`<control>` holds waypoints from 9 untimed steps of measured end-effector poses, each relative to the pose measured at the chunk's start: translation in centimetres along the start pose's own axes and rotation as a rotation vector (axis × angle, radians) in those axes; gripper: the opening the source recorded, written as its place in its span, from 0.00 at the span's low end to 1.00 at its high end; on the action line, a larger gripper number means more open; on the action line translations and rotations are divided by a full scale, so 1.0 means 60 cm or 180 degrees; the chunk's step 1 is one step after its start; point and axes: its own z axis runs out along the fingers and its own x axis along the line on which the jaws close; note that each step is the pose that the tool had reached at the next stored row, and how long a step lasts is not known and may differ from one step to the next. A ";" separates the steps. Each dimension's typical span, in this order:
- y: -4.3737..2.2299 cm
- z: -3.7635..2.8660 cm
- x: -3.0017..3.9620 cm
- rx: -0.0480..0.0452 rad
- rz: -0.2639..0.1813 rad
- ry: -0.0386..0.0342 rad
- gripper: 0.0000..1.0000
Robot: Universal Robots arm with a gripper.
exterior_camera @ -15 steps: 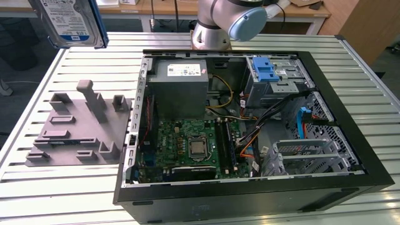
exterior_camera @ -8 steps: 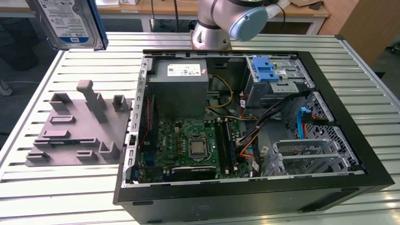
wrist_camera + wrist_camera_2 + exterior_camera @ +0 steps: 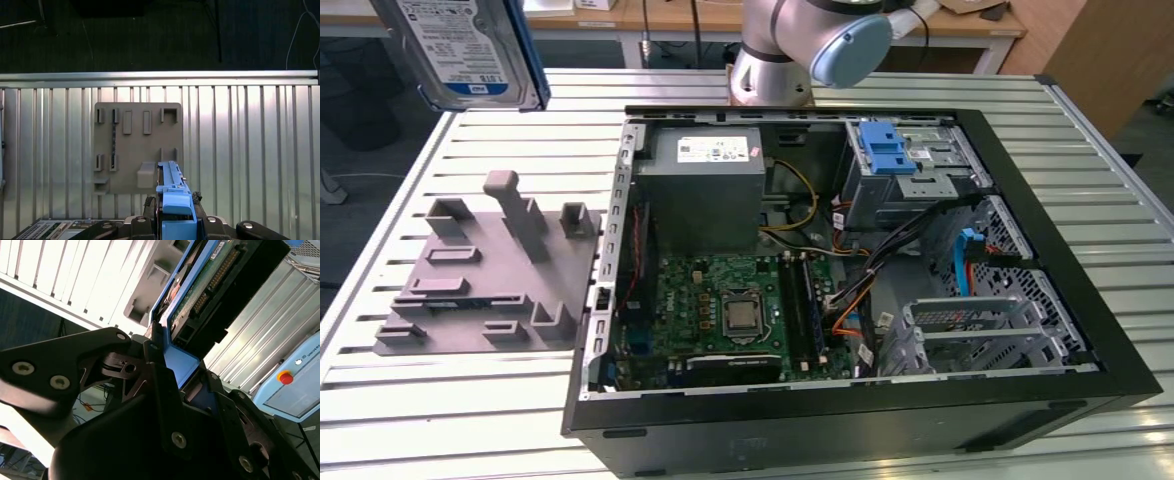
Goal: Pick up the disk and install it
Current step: 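Pick up the disk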
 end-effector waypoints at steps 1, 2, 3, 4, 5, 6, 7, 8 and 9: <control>0.000 0.000 0.000 0.0000 0.0000 0.0001 0.36; -0.001 0.000 0.000 -0.0001 0.0000 0.0001 0.36; -0.002 0.000 0.000 0.0000 0.0000 0.0001 0.36; -0.004 0.000 0.000 0.0000 0.0000 0.0001 0.36; -0.006 0.000 0.000 0.0000 0.0000 0.0001 0.36; -0.008 0.000 0.000 0.0000 0.0000 0.0001 0.36; -0.011 0.000 0.000 0.0000 0.0000 0.0001 0.36; -0.012 0.000 0.000 0.0000 0.0000 0.0001 0.36; -0.013 0.000 0.000 0.0000 0.0000 0.0001 0.36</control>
